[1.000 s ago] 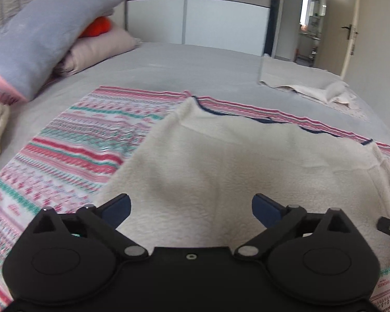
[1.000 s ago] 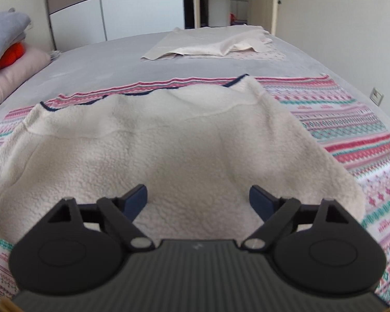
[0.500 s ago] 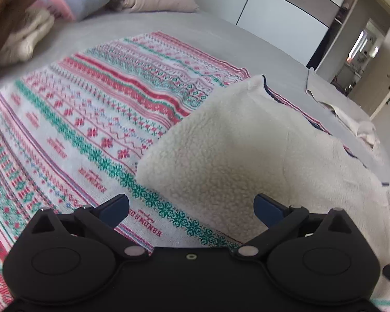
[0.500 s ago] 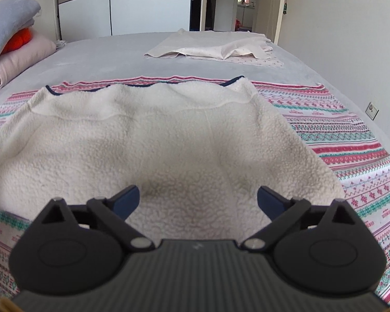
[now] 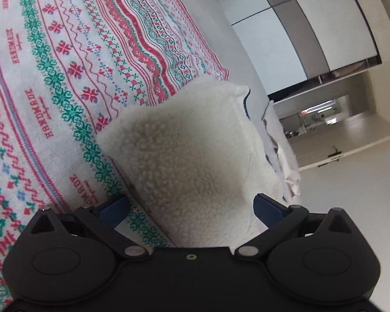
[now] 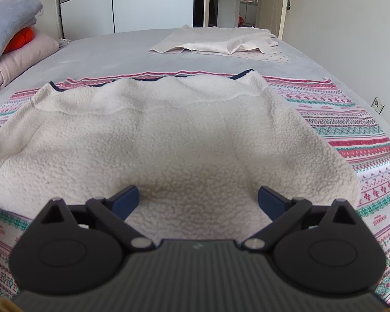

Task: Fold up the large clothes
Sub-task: 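Grasp the folded fleece edge with the left gripper and lift it up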

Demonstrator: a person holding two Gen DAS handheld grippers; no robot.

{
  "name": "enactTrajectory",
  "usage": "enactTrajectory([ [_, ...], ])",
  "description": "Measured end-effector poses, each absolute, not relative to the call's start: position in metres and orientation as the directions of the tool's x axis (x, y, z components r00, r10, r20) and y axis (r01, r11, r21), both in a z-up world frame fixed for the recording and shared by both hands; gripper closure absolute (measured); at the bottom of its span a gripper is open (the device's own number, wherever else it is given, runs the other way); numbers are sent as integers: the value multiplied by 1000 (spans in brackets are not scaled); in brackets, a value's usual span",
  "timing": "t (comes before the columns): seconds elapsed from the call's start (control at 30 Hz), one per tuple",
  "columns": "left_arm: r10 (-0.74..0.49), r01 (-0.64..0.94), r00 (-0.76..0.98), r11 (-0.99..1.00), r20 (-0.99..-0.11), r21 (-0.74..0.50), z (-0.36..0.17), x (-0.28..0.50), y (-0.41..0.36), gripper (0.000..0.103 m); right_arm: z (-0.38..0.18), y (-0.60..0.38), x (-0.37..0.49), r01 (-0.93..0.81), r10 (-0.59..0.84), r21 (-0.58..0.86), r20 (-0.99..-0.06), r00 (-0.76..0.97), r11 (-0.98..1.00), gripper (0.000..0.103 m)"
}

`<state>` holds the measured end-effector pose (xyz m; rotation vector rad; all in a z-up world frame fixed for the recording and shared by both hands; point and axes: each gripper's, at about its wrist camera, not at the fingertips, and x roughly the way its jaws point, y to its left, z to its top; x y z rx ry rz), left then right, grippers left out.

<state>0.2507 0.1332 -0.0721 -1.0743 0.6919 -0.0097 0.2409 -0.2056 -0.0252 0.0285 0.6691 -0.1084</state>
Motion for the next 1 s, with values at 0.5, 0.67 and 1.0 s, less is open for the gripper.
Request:
enactTrajectory([
  [0.5,-102,-307,854,694,-510,-652,-73,281,91,26,-26,-160,253,-34,44,28,-480,876,999,27],
  [0.67,-26,-326,874,709,-486,-625,-68,284,80,54,-30,-162,261,-69,133,159,-443,887,985,71],
  [1.0,-70,-41,975,876,-210,-481,-2,274,38,66,-54,-182,289,-110,296,355,-526,798,928,77],
])
